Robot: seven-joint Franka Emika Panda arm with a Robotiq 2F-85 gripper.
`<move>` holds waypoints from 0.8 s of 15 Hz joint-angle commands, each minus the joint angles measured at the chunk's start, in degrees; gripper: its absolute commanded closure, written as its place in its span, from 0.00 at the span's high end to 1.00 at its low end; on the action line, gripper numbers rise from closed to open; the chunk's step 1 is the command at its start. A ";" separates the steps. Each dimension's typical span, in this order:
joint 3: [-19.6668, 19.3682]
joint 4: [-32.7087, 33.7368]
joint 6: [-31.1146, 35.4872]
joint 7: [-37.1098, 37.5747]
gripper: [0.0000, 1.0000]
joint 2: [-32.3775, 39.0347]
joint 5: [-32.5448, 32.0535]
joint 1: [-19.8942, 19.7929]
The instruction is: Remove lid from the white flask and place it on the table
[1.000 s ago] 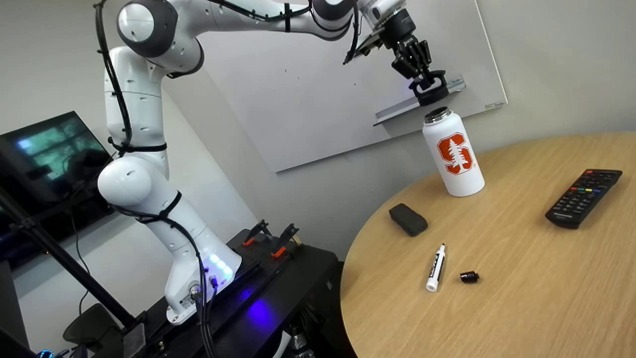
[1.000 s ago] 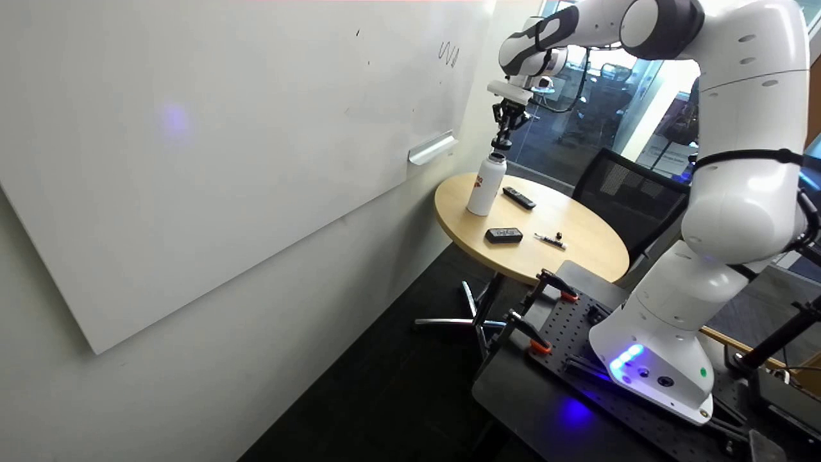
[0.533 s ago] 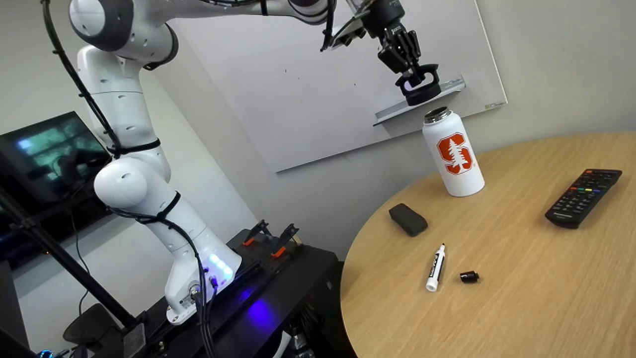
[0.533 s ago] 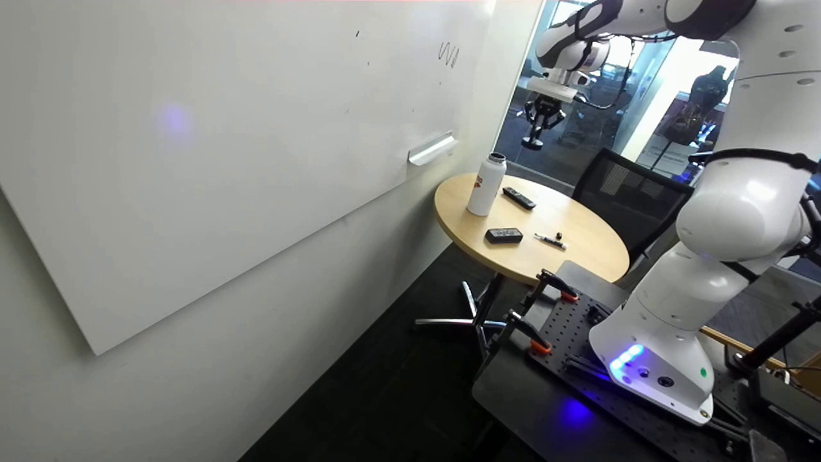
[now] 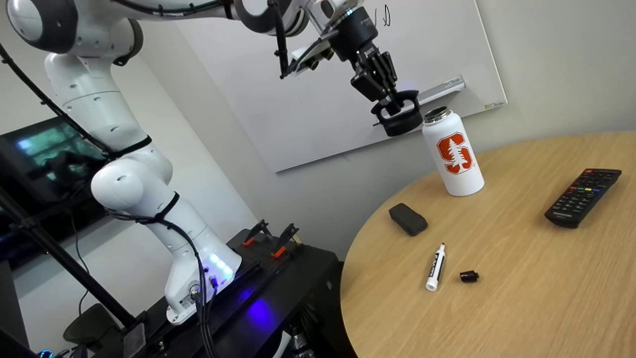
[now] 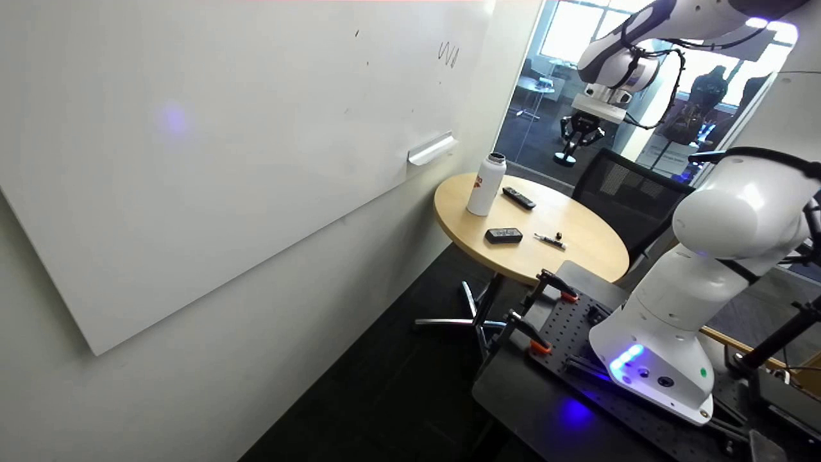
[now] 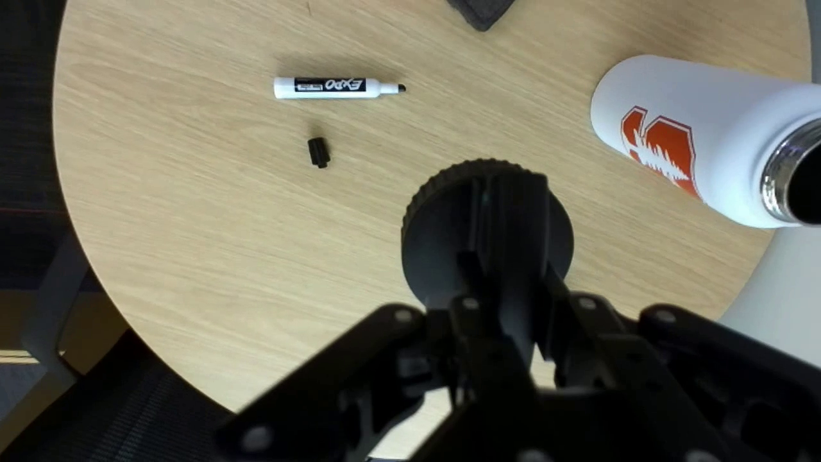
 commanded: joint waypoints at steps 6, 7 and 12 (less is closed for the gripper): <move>-0.59 -1.59 2.34 0.50 0.05 -0.35 0.27 0.44; -0.71 -1.86 3.11 0.41 0.05 0.13 0.59 0.22; -1.09 -3.78 6.45 -0.61 0.05 4.61 3.96 -1.23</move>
